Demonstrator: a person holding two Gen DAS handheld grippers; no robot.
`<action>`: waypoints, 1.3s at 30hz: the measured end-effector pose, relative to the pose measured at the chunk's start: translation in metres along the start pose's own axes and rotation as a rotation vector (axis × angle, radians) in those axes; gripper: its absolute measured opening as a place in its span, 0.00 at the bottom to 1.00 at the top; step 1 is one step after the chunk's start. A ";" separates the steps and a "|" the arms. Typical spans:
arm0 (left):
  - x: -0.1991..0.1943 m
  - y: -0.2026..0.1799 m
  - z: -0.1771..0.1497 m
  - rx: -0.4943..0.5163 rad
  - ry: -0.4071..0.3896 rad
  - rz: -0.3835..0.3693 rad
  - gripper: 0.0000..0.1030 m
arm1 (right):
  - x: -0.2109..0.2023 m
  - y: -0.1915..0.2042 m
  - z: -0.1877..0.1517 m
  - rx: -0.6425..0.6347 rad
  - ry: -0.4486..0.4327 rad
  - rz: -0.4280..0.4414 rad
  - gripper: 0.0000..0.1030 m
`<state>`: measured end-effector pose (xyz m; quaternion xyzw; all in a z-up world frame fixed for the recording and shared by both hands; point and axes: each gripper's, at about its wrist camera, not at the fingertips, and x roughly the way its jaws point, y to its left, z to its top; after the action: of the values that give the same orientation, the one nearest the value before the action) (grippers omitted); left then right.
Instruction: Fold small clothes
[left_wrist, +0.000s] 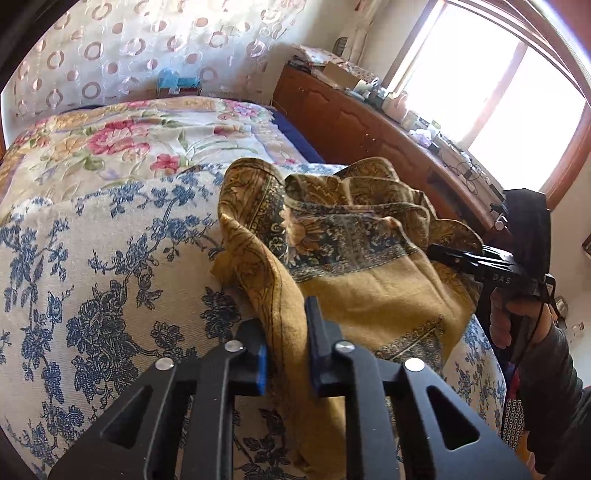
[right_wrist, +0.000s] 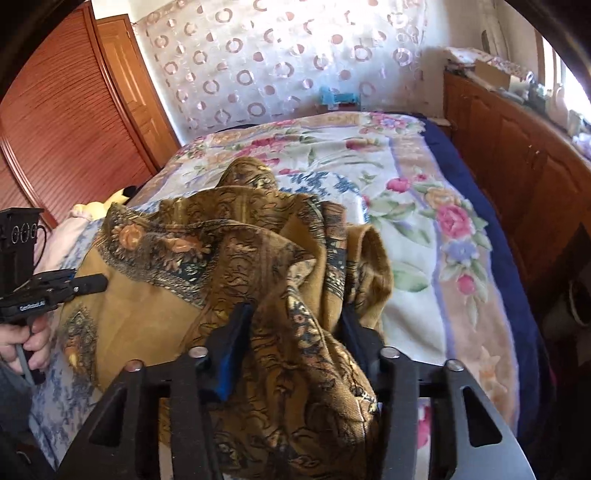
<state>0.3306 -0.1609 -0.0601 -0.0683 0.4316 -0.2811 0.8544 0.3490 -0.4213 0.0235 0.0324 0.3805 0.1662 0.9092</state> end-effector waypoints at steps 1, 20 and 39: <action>-0.003 -0.002 0.000 0.008 -0.009 -0.002 0.12 | -0.001 -0.001 -0.001 -0.001 0.003 0.028 0.28; -0.114 -0.031 -0.003 0.103 -0.238 -0.050 0.10 | -0.046 0.052 0.002 -0.184 -0.134 0.009 0.11; -0.298 0.118 -0.076 -0.121 -0.543 0.317 0.10 | 0.026 0.288 0.093 -0.581 -0.226 0.270 0.11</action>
<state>0.1816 0.1076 0.0590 -0.1234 0.2087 -0.0898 0.9660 0.3508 -0.1350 0.1252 -0.1597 0.2062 0.3819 0.8866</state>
